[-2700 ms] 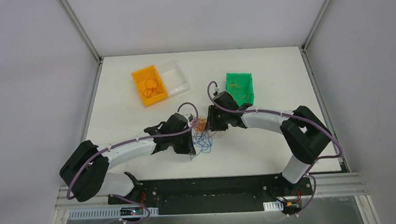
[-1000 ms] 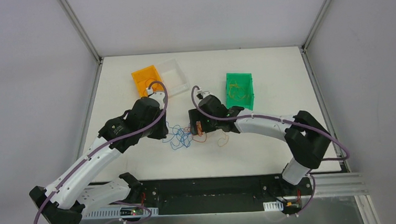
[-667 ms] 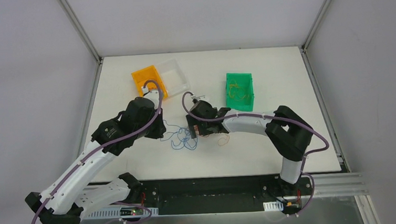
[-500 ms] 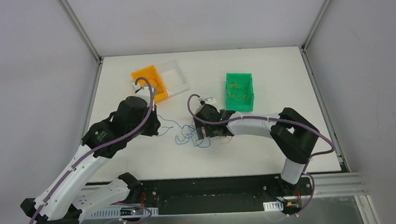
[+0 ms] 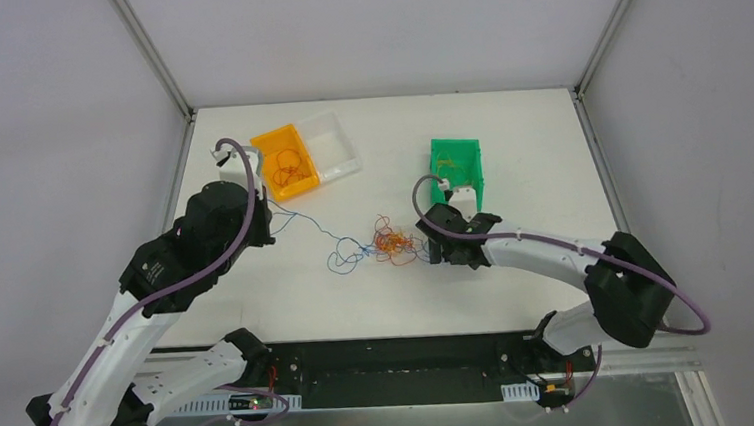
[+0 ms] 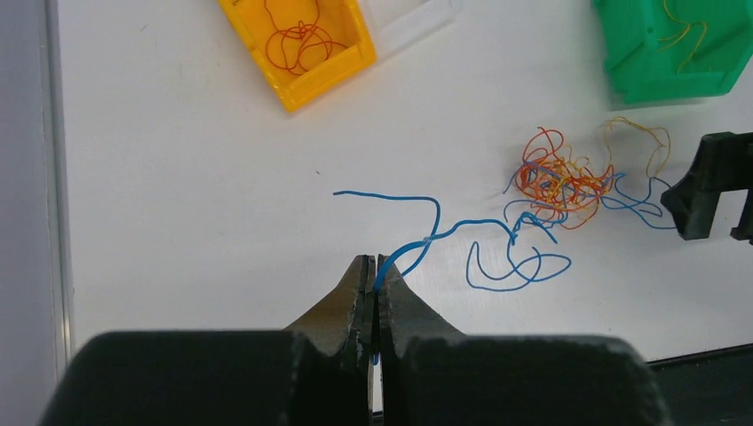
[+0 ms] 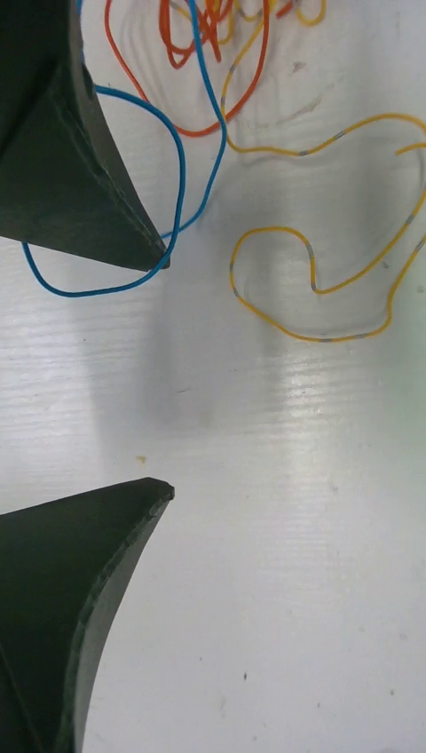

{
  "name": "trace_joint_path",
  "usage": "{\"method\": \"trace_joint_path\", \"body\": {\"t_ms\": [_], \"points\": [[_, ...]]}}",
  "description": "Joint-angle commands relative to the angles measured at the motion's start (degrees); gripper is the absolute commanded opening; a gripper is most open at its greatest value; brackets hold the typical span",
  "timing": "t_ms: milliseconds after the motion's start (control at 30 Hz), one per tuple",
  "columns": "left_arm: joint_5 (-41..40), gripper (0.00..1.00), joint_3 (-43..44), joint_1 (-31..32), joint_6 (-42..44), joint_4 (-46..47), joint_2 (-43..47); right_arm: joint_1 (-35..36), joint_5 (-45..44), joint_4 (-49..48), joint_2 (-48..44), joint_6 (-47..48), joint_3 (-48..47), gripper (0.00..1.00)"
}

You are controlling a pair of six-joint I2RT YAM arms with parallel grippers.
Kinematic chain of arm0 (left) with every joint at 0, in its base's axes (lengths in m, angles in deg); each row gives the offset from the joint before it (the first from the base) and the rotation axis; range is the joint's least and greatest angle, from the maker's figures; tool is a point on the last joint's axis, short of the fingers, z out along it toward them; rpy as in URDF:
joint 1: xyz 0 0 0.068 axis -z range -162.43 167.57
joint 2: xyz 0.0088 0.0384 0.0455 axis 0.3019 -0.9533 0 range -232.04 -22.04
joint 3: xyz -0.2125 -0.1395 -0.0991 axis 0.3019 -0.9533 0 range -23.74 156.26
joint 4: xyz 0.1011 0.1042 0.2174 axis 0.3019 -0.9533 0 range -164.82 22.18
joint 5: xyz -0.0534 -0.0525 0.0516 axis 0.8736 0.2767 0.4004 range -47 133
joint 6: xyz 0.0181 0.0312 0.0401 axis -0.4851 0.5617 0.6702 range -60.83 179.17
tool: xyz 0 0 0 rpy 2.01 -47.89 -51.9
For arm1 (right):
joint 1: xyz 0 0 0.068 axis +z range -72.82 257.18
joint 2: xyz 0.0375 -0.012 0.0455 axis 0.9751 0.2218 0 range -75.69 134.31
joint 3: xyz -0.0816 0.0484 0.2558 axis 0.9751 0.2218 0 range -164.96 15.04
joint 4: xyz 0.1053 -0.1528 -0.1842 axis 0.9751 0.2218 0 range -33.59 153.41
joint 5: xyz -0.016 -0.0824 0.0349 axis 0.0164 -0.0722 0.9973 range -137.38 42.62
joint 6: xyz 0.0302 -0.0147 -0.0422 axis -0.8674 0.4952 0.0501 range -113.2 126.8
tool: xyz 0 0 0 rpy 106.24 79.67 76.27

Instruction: Untangle the cables

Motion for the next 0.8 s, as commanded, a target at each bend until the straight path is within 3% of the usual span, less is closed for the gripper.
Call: {"method": "trace_joint_path", "body": {"t_ms": [0,167,367,767], "points": [[-0.5,0.0,1.7,-0.6,2.3,-0.3,2.0,-0.5,-4.3,4.2,-8.5,-1.4,-0.2,0.91],[9.3,0.0,0.8,-0.5,3.7,1.9,2.5,-0.6,-0.4,0.2,-15.7,3.0,-0.3,0.91],[15.4,0.0,0.5,-0.5,4.1,2.9,1.0,-0.7,15.7,-10.6,-18.8,6.9,-0.2,0.91],[16.0,0.0,1.4,-0.5,4.5,3.1,1.0,-0.2,36.3,-33.9,-4.2,-1.3,-6.3,0.87]]}}
